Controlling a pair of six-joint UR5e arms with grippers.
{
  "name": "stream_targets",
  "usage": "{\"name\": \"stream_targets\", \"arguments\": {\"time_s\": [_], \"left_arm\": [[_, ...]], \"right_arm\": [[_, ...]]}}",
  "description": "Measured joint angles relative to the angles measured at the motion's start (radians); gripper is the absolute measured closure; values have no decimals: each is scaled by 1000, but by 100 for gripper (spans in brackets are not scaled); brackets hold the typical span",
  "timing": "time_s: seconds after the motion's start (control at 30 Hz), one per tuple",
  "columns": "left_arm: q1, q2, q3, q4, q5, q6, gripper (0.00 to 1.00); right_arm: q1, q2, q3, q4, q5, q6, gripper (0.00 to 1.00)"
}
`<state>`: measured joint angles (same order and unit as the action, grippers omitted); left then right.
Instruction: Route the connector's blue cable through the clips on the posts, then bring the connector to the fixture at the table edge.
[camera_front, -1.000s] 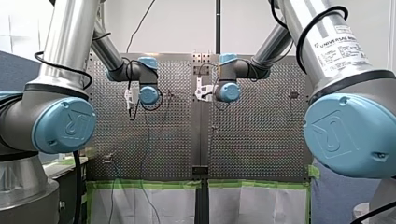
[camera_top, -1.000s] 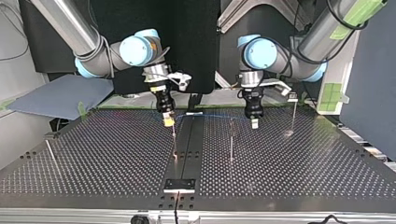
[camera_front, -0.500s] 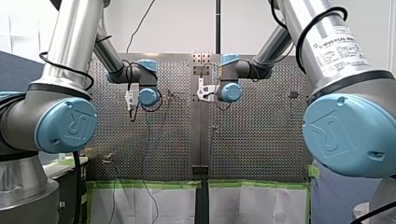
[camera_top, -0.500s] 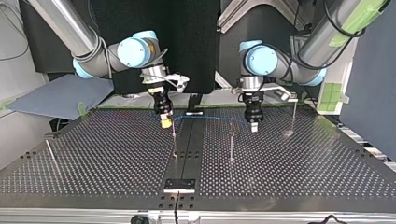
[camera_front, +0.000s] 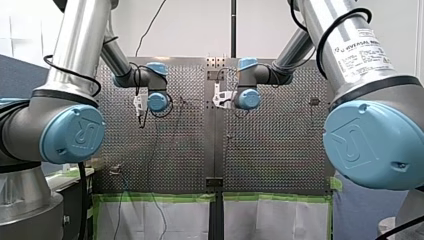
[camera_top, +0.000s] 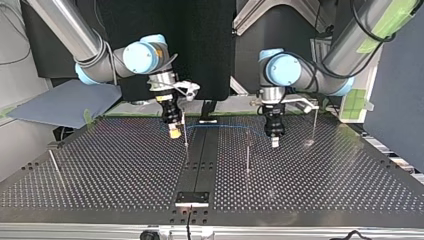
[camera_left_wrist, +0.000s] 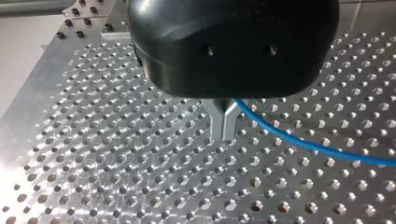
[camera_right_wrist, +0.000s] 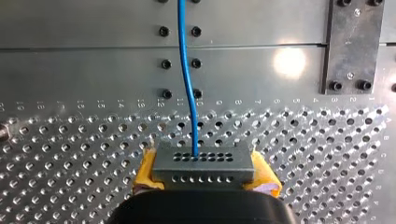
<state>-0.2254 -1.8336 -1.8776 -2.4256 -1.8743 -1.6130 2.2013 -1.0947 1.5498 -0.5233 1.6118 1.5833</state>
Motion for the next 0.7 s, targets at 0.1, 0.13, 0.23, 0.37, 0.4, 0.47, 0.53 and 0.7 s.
{"name": "stream_targets", "arguments": {"time_s": [0.1, 0.13, 0.23, 0.37, 0.4, 0.47, 0.53, 0.7], "left_arm": [[7, -12, 11, -4, 17, -5, 100], [8, -18, 16, -8, 22, -6, 100], [16, -34, 31, -13, 35, -17, 100], [26, -41, 51, -16, 54, -34, 100], [29, -42, 57, -17, 59, -39, 100], [34, -42, 62, -18, 64, -43, 100], [38, -43, 64, -18, 68, -46, 100], [46, -43, 66, -22, 75, -48, 100]], "right_arm": [[-7, 0, 0, -3, -3, 0, 100], [-9, 1, -1, -4, -4, 0, 100], [-16, 1, -4, -5, -7, 0, 100], [-23, 2, -12, 0, -14, 0, 100], [-25, 2, -13, 1, -14, 0, 100], [-30, 2, -15, 1, -15, 0, 100], [-36, 3, -16, 0, -16, 0, 100], [-47, 5, -17, -4, -20, 0, 100]]}}
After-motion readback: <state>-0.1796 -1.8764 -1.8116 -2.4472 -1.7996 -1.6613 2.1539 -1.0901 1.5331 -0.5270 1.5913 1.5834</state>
